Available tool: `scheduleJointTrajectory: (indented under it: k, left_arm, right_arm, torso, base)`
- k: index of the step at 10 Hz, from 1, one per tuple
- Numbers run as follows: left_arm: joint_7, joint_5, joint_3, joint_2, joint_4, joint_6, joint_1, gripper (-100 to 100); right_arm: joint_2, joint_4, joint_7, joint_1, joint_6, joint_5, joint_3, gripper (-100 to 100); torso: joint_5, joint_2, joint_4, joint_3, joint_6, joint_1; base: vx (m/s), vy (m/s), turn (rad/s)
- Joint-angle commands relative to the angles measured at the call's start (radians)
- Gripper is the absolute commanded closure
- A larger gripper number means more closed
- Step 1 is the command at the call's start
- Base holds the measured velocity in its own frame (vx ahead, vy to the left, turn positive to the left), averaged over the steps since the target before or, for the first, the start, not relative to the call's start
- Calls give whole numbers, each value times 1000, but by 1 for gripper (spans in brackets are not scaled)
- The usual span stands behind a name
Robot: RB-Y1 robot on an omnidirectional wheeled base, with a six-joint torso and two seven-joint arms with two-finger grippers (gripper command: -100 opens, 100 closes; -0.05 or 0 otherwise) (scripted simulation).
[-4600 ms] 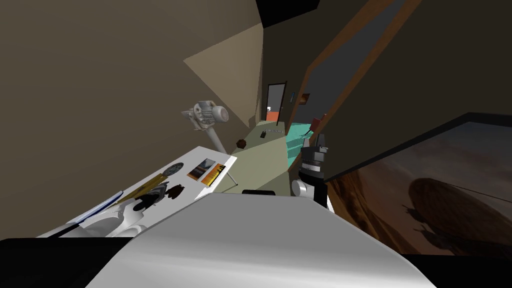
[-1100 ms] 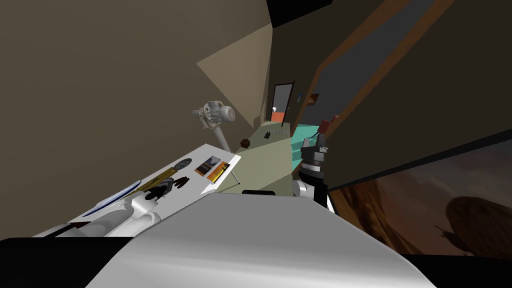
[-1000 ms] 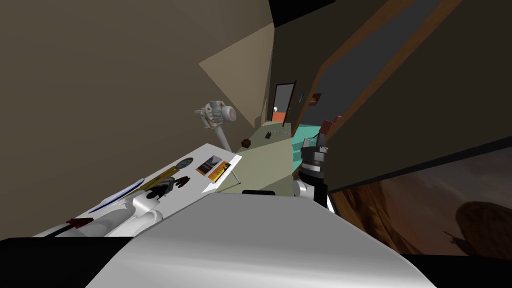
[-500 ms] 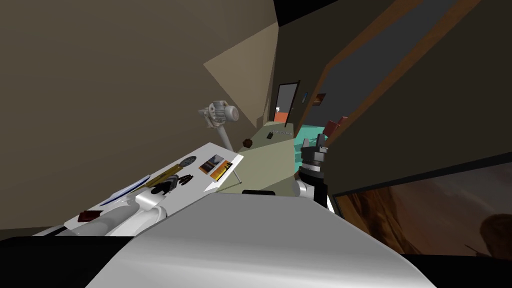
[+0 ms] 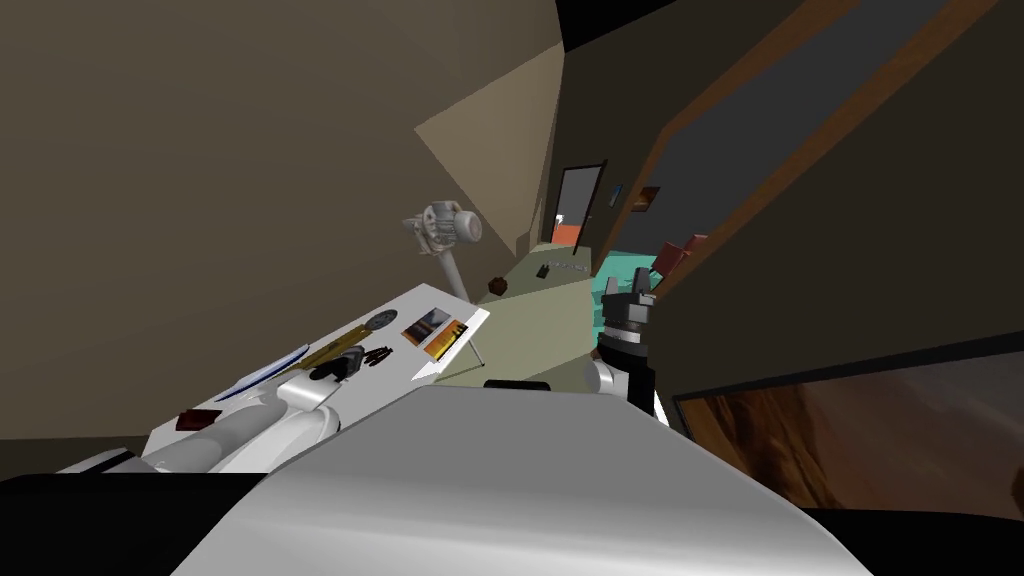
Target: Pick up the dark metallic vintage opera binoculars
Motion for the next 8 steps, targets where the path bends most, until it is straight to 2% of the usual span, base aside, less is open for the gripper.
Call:
scheduleJointTrajectory:
  k: [1, 2, 3, 4, 5, 6, 7, 8]
  left_arm:
    - [-50, 50, 6, 7, -50, 50, 3, 100]
    - [-80, 73, 6, 7, -76, 56, 3, 100]
    - [-109, 105, 6, 7, -76, 56, 3, 100]
    - [-135, 105, 6, 7, -76, 56, 3, 100]
    - [-165, 152, 11, 15, -120, 104, 6, 100]
    - [-192, 185, 11, 15, -146, 112, 6, 100]
    - [-217, 205, 11, 15, -150, 112, 6, 100]
    - [-242, 205, 11, 15, -150, 112, 6, 100]
  right_arm:
    - [0, 0, 0, 0, 0, 0, 0, 0]
    - [0, 0, 0, 0, 0, 0, 0, 0]
    - [0, 0, 0, 0, 0, 0, 0, 0]
    - [0, 0, 0, 0, 0, 0, 0, 0]
    - [0, 0, 0, 0, 0, 0, 0, 0]
    - [0, 0, 0, 0, 0, 0, 0, 0]
    - [0, 0, 0, 0, 0, 0, 0, 0]
    - [0, 0, 0, 0, 0, 0, 0, 0]
  torso:
    - [0, 0, 0, 0, 0, 0]
    - [0, 0, 0, 0, -2, 0]
    - [0, 0, 0, 0, -1, 1]
    - [1, 0, 0, 0, 0, 0]
    - [1, 0, 0, 0, 1, 0]
    - [1, -1, -1, -1, 0, 0]
    - [2, -1, -1, -1, 1, 0]
    - [3, -1, -1, -1, 3, 0]
  base:
    - [12, 15, 170]
    - [14, 16, 151]
    - [5, 9, 7]
    - [-1, 6, -23]
    - [10, 16, 160]
    - [17, 15, 132]
    - [7, 10, 21]
    - [-1, 4, -21]
